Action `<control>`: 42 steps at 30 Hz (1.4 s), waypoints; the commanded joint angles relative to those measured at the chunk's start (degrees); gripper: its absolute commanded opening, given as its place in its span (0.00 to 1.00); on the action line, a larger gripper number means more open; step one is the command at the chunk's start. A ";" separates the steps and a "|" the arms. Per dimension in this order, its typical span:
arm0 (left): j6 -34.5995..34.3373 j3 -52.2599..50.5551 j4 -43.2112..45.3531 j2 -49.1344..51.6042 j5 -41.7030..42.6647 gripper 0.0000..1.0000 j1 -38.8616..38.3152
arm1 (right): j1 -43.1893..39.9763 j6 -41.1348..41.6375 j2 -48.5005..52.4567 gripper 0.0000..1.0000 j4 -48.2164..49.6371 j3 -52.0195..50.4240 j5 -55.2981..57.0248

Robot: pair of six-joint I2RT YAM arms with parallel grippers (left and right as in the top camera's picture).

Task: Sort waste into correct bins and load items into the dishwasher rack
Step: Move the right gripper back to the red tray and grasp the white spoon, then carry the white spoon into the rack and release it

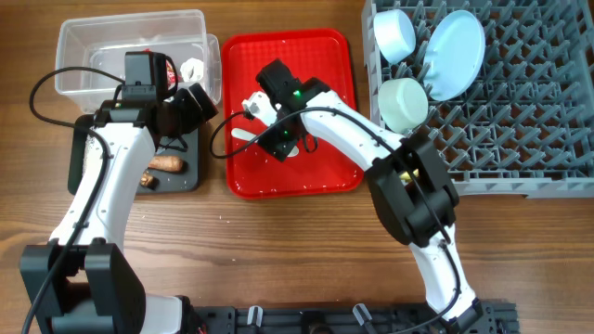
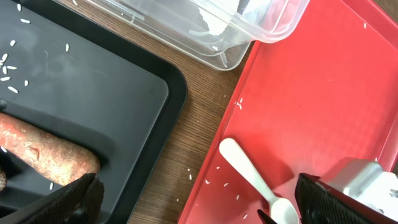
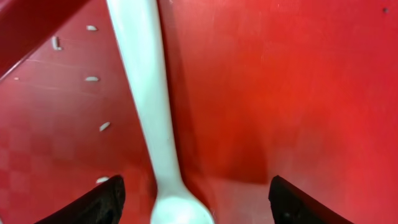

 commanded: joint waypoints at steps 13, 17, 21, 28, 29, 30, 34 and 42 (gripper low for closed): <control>0.13 0.63 0.13 -0.39 -0.57 1.00 0.35 | -3.87 6.82 2.82 0.17 -1.42 -0.28 3.32; 0.11 0.63 0.13 -0.39 -0.57 1.00 0.35 | -6.86 10.03 2.82 0.09 -4.72 -0.28 3.15; 0.11 0.63 0.13 -0.39 -0.57 1.00 0.35 | -9.42 12.33 2.56 0.04 -7.69 -0.22 2.16; 0.13 0.63 0.13 -0.39 -0.57 1.00 0.35 | -11.80 12.98 -0.04 0.04 -11.65 3.17 -4.68; 0.11 0.63 0.13 -0.39 -0.57 1.00 0.35 | -11.82 13.25 -1.01 0.04 -11.96 3.65 -4.96; 0.13 0.63 0.13 -0.39 -0.57 1.00 0.35 | -11.80 13.79 -1.95 0.04 -12.00 3.96 -4.94; 0.13 0.63 0.13 -0.39 -0.57 1.00 0.35 | -11.85 14.78 -8.61 0.04 -11.76 4.39 -4.92; 0.11 0.63 0.13 -0.39 -0.57 1.00 0.35 | -11.87 16.33 -19.98 0.04 -10.69 4.39 -1.81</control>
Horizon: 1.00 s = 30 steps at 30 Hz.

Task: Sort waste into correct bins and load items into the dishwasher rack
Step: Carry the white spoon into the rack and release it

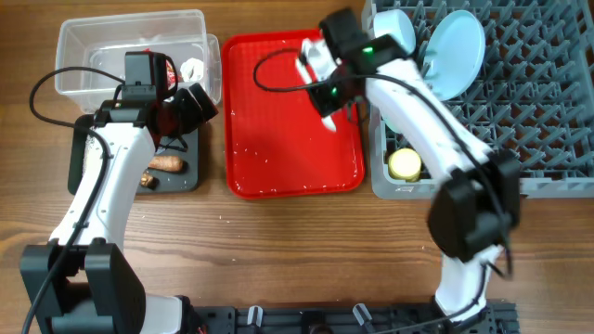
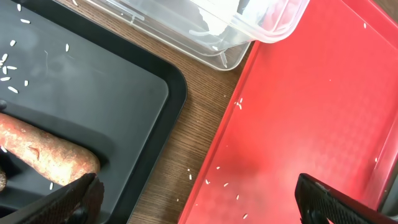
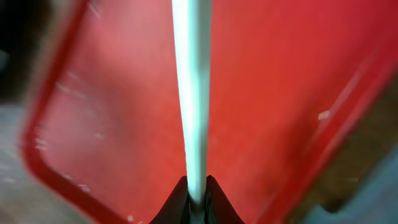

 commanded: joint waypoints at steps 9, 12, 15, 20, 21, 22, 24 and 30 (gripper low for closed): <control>0.11 0.63 0.13 -0.39 -0.57 1.00 0.37 | -10.84 16.13 -15.39 0.04 -2.01 1.49 9.68; 0.11 0.63 0.13 -0.39 -0.57 1.00 0.37 | -17.97 21.24 -16.87 0.04 -5.20 1.49 12.02; 0.11 0.63 0.13 -0.39 -0.57 1.00 0.37 | -24.98 26.18 -16.63 0.04 -9.01 0.37 12.33; 0.13 0.63 0.13 -0.39 -0.57 1.00 0.37 | -31.45 40.79 -16.44 0.04 -7.82 -5.92 12.33; 0.13 0.63 0.13 -0.39 -0.57 1.00 0.37 | -32.04 44.85 -16.44 0.04 -6.95 -7.37 12.33; 0.13 0.63 0.13 -0.39 -0.57 1.00 0.37 | -32.39 49.31 -16.44 0.04 -6.29 -8.72 12.35; 0.13 0.63 0.13 -0.39 -0.57 1.00 0.37 | -32.50 55.82 -16.37 0.04 -5.01 -11.13 12.33; 0.13 0.63 0.13 -0.39 -0.57 1.00 0.37 | -32.39 66.45 -16.37 0.06 -3.56 -16.72 12.33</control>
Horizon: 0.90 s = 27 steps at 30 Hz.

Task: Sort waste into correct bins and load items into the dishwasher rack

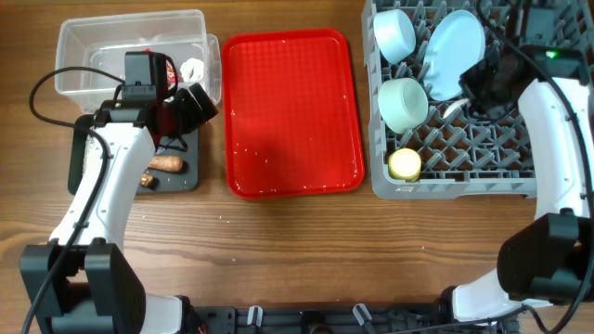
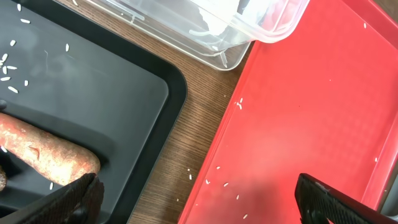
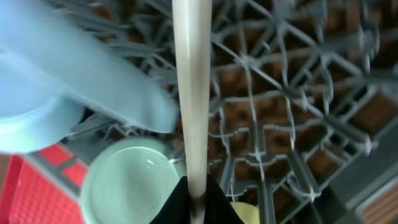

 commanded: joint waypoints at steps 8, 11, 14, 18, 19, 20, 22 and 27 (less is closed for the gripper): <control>0.13 0.63 0.13 -0.39 -0.57 1.00 0.37 | 0.07 5.42 -0.74 0.39 -0.22 -2.47 1.03; 0.11 0.63 0.13 -0.39 -0.57 1.00 0.37 | 0.07 2.36 -1.81 0.37 -0.31 -2.36 0.52; 0.11 0.63 0.13 -0.39 -0.57 1.00 0.37 | 0.07 -4.87 -5.03 0.36 -0.33 -1.79 -0.42; 0.11 0.63 0.13 -0.39 -0.57 1.00 0.37 | 0.07 -23.12 -12.31 0.47 0.22 -0.85 -7.23; 0.11 0.63 0.13 -0.39 -0.57 1.00 0.37 | 0.07 -27.71 -14.10 0.53 0.42 -0.83 -10.05; 0.13 0.63 0.13 -0.39 -0.55 1.00 0.37 | 0.07 -33.05 -16.50 0.58 0.31 -0.83 -13.70; 0.11 0.63 0.13 -0.39 -0.57 1.00 0.37 | 0.07 -38.91 -21.33 0.89 -1.29 -0.83 -19.02; 0.11 0.63 0.13 -0.39 -0.57 1.00 0.37 | 0.07 -38.25 -30.62 1.00 -2.75 -0.85 -19.85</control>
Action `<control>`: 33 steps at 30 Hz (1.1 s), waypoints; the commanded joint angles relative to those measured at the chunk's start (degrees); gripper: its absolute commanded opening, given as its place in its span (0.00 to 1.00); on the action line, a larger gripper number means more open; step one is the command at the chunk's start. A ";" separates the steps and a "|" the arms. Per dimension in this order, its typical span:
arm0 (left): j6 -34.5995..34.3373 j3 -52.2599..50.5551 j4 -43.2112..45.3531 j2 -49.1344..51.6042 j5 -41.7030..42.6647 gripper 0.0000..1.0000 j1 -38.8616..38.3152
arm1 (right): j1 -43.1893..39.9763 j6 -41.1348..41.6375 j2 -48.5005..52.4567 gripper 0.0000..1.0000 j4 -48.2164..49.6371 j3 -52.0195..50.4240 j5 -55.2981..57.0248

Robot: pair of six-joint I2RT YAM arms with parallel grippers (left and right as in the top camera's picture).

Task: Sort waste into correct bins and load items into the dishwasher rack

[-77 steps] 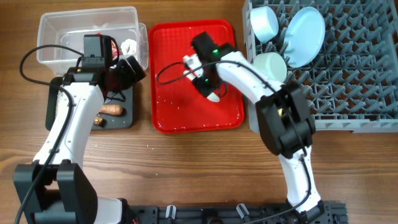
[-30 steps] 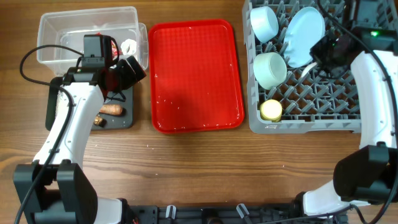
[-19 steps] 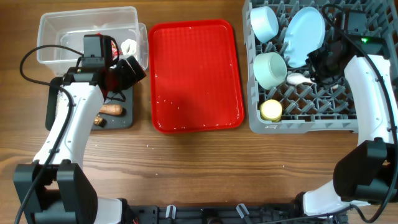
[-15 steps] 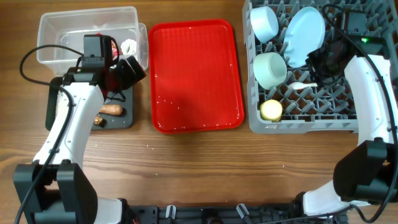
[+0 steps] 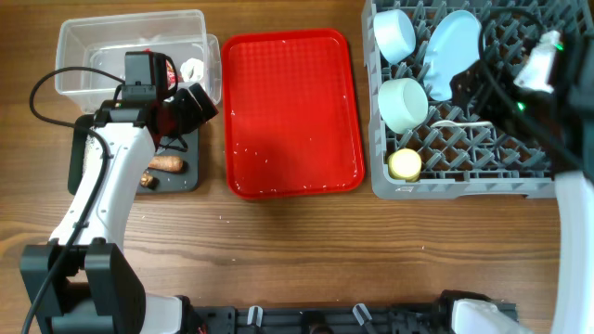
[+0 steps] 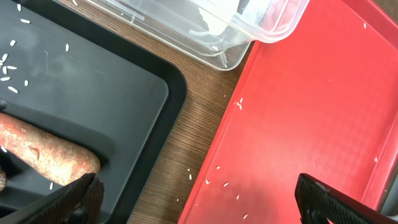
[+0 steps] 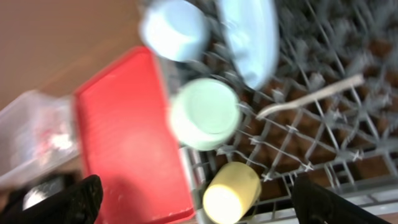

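A white spoon (image 7: 311, 96) lies across the grid of the grey dishwasher rack (image 5: 520, 176), right of the mint cup (image 7: 205, 114); the overhead view shows the spoon (image 5: 455, 121) too. My right gripper (image 7: 193, 202) hangs open and empty well above the rack. The red tray (image 5: 290, 111) holds only scattered rice grains. My left gripper (image 6: 199, 199) is open and empty, low over the gap between the black tray (image 6: 74, 93) and the red tray (image 6: 311, 106). A brown sausage-like piece (image 6: 43, 149) lies on the black tray.
The rack also holds a yellow cup (image 7: 231, 193), a pale blue bowl (image 7: 174, 28) and a pale blue plate (image 7: 249, 37). A clear plastic bin (image 5: 130, 51) with some waste stands at the back left, behind the black tray.
My right gripper was shut on the spoon just over the rack. Now it is open and higher up, and the spoon lies on the rack grid. The left arm has not moved.
My right gripper stood open around the spoon on the red tray. Then it was shut on the spoon above the tray's right side, then over the rack by the plate and mint cup. Now the spoon rests in the rack, released.
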 commanded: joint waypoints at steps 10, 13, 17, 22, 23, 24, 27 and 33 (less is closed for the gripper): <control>0.11 0.63 0.13 -0.39 -0.57 1.00 0.37 | 0.09 -7.74 -11.67 1.00 -3.91 0.98 2.95; 0.11 0.63 0.13 -0.39 -0.57 1.00 0.37 | 0.09 -7.74 -11.58 1.00 -1.92 -0.72 4.87; 0.13 0.63 0.13 -0.39 -0.57 1.00 0.37 | 0.20 -7.72 -15.76 1.00 11.26 -9.14 6.12; 0.13 0.63 0.13 -0.39 -0.57 1.00 0.39 | 0.74 -7.67 -30.36 1.00 37.90 -33.22 6.10; 0.13 0.63 0.13 -0.39 -0.57 1.00 0.39 | 0.74 -7.41 -32.89 1.00 41.51 -37.27 6.10; 0.13 0.63 0.13 -0.39 -0.57 1.00 0.37 | 0.74 -7.15 -36.15 1.00 45.68 -42.34 6.12; 0.11 0.63 0.13 -0.39 -0.55 1.00 0.37 | 0.85 -6.67 -48.48 1.00 56.83 -61.09 6.16; 0.11 0.63 0.13 -0.39 -0.57 1.00 0.37 | 4.26 -1.55 -62.29 1.00 65.00 -80.06 11.96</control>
